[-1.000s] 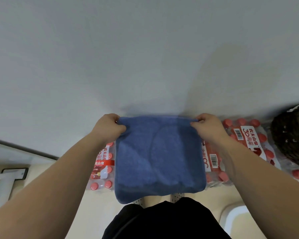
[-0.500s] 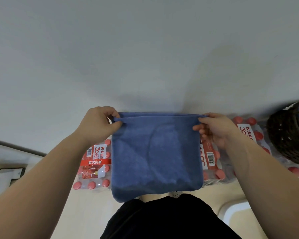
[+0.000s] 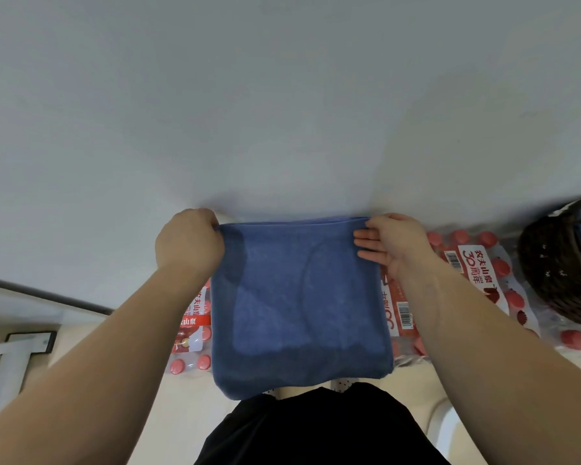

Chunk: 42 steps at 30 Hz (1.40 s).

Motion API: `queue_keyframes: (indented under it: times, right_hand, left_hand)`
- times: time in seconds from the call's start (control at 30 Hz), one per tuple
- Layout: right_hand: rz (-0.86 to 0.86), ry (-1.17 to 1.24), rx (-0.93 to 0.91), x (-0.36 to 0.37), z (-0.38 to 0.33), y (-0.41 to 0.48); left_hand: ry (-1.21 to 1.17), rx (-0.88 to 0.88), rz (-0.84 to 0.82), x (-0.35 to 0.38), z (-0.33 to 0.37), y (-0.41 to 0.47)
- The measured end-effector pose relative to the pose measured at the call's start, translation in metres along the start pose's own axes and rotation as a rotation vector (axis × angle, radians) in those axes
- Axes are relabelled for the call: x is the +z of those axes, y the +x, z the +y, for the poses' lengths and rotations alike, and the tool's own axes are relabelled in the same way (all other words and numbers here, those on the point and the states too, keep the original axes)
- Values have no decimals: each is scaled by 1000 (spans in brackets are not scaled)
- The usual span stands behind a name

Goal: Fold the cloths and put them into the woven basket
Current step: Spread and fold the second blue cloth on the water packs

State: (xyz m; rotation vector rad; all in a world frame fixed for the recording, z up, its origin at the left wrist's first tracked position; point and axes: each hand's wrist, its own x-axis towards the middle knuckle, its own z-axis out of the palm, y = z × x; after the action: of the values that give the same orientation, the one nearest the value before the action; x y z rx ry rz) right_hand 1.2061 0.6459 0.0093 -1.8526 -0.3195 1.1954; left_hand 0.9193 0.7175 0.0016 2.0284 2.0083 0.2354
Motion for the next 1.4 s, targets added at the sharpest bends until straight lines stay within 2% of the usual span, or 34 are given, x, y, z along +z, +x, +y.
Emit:
queue_keyframes:
  times: [0.1,0.2,0.33,0.47,0.7,0.87,1.1,1.3,1.4]
  right_hand:
    - [25,94,-53,3,-8,-1]
    - [23,159,-127,3,-17,-3]
    - [11,246,-163,-5,-21,-8]
    - [27,387,-195,-21,-20,-23]
    - [-7,275,-222,-47,12,-47]
    - [-3,34,-186,-59,54,-67]
    - [-54,-238,-290,-76,91,-79]
    - [-343,-813,-543,-91,108,-76]
    - [-384,-999,-700,-94,118,-68]
  left_hand:
    - [-318,-101,144,-6,5,-3]
    - [-646,-209,139,-17,18,-7]
    - [-813,-233,146,-27,25,-16]
    - [-899,-154,179,-38,18,-26]
    - [-811,-28,127,-29,-7,-73]
    - [-692,12,88,-1,-31,-117]
    - [-449,146,92,26,-46,-163]
    - [-245,133,84,44,-30,-183]
    - [-215,136,51,49,-25,-187]
